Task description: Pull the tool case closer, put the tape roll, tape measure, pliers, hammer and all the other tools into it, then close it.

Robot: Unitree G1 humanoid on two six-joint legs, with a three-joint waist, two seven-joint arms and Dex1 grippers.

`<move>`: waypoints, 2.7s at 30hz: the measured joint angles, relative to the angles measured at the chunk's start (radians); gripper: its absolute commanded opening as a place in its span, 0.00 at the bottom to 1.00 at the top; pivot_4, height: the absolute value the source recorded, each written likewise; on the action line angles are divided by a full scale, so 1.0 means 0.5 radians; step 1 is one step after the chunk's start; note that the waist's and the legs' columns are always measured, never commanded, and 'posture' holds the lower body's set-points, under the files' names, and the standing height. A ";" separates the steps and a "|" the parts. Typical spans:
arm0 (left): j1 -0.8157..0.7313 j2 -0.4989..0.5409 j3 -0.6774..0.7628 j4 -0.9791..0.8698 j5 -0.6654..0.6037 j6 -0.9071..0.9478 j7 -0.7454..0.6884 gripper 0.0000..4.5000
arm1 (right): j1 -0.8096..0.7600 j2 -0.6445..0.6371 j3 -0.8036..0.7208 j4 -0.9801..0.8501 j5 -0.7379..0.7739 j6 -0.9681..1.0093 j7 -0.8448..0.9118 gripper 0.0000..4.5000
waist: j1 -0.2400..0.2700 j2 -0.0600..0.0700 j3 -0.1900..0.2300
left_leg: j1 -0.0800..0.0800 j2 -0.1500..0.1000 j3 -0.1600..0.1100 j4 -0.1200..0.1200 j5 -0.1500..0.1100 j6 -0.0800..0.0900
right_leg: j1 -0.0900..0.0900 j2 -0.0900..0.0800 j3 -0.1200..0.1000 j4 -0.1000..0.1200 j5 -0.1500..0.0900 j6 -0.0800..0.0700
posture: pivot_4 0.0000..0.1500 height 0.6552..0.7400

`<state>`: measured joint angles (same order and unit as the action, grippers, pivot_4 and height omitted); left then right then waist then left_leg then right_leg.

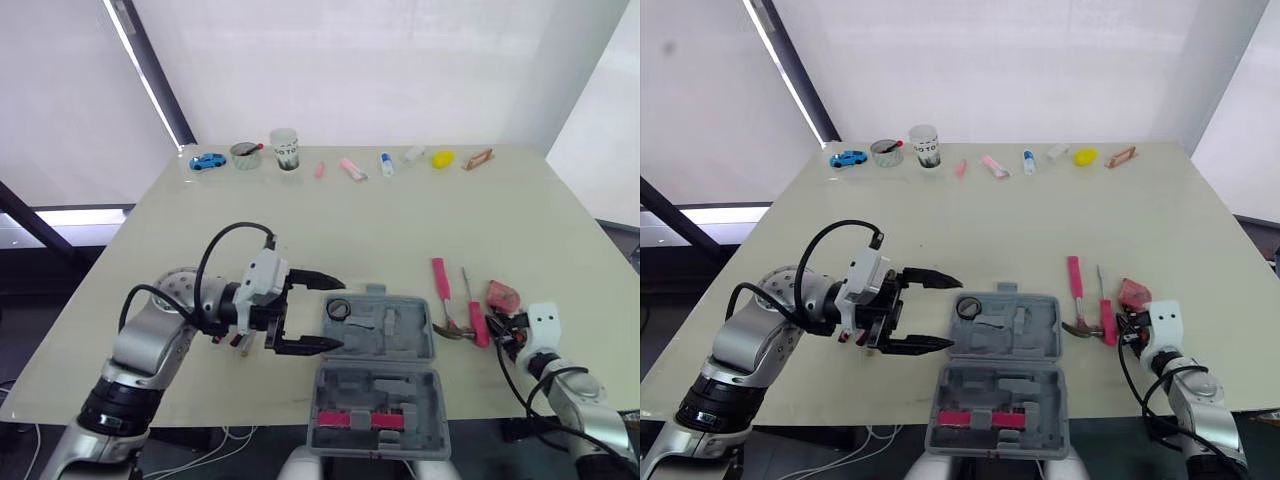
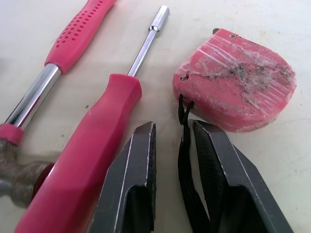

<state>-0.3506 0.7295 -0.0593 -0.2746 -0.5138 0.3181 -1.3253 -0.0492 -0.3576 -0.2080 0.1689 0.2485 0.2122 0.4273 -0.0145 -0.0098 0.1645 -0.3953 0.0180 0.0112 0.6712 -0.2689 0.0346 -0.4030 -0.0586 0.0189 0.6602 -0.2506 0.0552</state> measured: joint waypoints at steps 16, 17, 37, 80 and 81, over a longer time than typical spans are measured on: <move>-0.096 -0.011 -0.042 0.026 -0.001 0.018 -0.021 1.00 | -0.013 0.037 -0.015 0.012 0.061 0.014 -0.040 0.02 | -0.002 0.000 0.000 | 0.001 0.001 0.002 0.001 0.000 0.000 | 0.000 0.002 0.002 0.001 0.000 0.000 | 1.00 1.00; -0.096 -0.011 -0.043 0.026 -0.001 0.018 -0.022 1.00 | -0.013 0.037 -0.015 0.012 0.062 0.014 -0.040 0.02 | -0.002 0.000 0.000 | 0.001 0.001 0.002 0.001 0.000 0.000 | 0.000 0.002 0.002 0.001 0.000 0.000 | 1.00 1.00; -0.097 -0.054 -0.081 0.015 -0.042 0.026 -0.051 1.00 | 0.392 -0.326 -0.012 -0.273 0.110 0.052 0.356 0.02 | 0.004 -0.001 0.000 | 0.001 0.001 0.003 0.001 0.000 0.000 | 0.000 0.003 0.002 0.000 0.000 0.000 | 1.00 1.00; 0.033 0.016 -0.072 0.026 -0.064 -0.090 -0.237 1.00 | 1.238 -0.765 -0.197 -0.809 0.442 0.193 1.252 0.99 | 0.009 -0.004 0.002 | 0.002 0.007 0.005 0.005 0.000 0.000 | 0.000 0.008 0.007 0.000 -0.001 0.000 | 1.00 1.00; 0.044 0.019 -0.053 0.027 -0.064 -0.096 -0.235 1.00 | 1.245 -0.768 -0.236 -0.793 0.446 0.123 1.309 0.99 | 0.008 -0.004 0.002 | 0.002 0.007 0.006 0.005 0.000 0.000 | 0.000 0.008 0.007 0.000 0.000 0.000 | 1.00 1.00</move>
<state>-0.3284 0.7392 -0.0858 -0.2611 -0.5459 0.2702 -1.4428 0.5731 -0.7418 -0.3257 -0.2278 0.4717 0.2739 1.0817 -0.0105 -0.0117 0.1654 -0.3943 0.0213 0.0140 0.6739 -0.2689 0.0347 -0.4028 -0.0545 0.0222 0.6603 -0.2508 0.0553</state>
